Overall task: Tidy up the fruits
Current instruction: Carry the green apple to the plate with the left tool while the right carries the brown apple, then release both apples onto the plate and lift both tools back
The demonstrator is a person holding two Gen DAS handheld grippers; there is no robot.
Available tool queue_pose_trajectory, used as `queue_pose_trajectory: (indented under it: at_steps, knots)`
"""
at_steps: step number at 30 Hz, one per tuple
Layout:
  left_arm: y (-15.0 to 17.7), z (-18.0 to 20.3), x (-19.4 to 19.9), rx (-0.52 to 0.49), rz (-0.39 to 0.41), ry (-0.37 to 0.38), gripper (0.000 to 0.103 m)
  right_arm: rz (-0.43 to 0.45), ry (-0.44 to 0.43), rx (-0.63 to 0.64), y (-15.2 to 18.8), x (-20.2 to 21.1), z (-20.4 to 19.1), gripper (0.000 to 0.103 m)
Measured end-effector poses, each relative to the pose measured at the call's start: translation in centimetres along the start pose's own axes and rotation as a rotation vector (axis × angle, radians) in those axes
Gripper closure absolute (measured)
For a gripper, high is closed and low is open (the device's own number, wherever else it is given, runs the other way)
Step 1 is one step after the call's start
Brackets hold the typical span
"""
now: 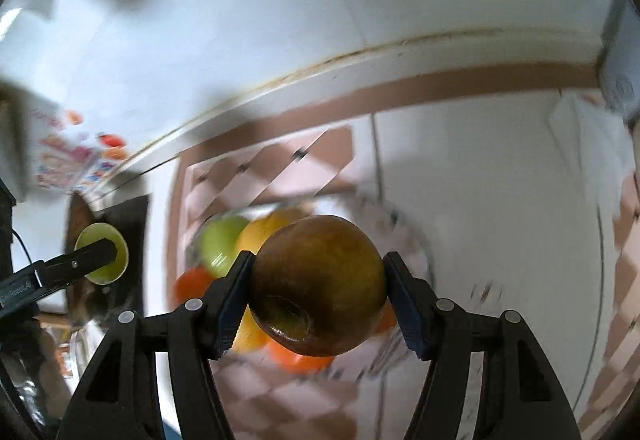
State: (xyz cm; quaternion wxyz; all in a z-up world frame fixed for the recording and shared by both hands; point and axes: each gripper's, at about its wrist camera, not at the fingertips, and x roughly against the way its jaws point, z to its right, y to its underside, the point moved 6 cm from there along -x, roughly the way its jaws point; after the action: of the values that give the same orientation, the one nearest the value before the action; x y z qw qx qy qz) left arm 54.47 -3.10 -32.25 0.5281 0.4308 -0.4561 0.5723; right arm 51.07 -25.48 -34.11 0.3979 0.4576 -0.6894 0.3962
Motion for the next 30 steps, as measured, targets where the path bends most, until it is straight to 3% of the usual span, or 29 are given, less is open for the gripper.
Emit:
queue_pose_trajectory:
  at_steps: [4, 9, 13, 20, 24, 26, 30]
  knots:
    - [-0.5, -0.9, -4.0, 0.04, -0.104, -0.004, 0.042, -0.041, 0.022, 0.006, -1.0, -2.3, 0.8, 0.036]
    - [0.3, -1.0, -5.8, 0.049, -0.159, -0.012, 0.041, -0.067, 0.034, 0.023, -1.0, -3.3, 0.9, 0.035]
    - [0.2, -1.6, -5.7, 0.085, -0.162, 0.003, 0.04, -0.109, 0.05, 0.019, -1.0, -5.3, 0.7, 0.034]
    - [0.6, -1.9, -5.5, 0.075, -0.156, -0.009, 0.039, -0.131, 0.048, 0.028, -1.2, -5.1, 0.2, 0.026]
    - [1.0, -2.0, -4.9, 0.075, -0.136, -0.02, 0.015, -0.121, 0.06, 0.027, -1.1, -4.0, 0.3, 0.016]
    - [1.3, -2.1, -4.3, 0.062, -0.121, -0.051, 0.014, -0.111, 0.092, 0.044, -0.9, -3.5, 0.2, 0.009]
    - [2.3, -2.2, -2.9, 0.047, -0.085, -0.083, 0.014, -0.101, 0.155, 0.083, 0.3, -2.3, -0.2, 0.009]
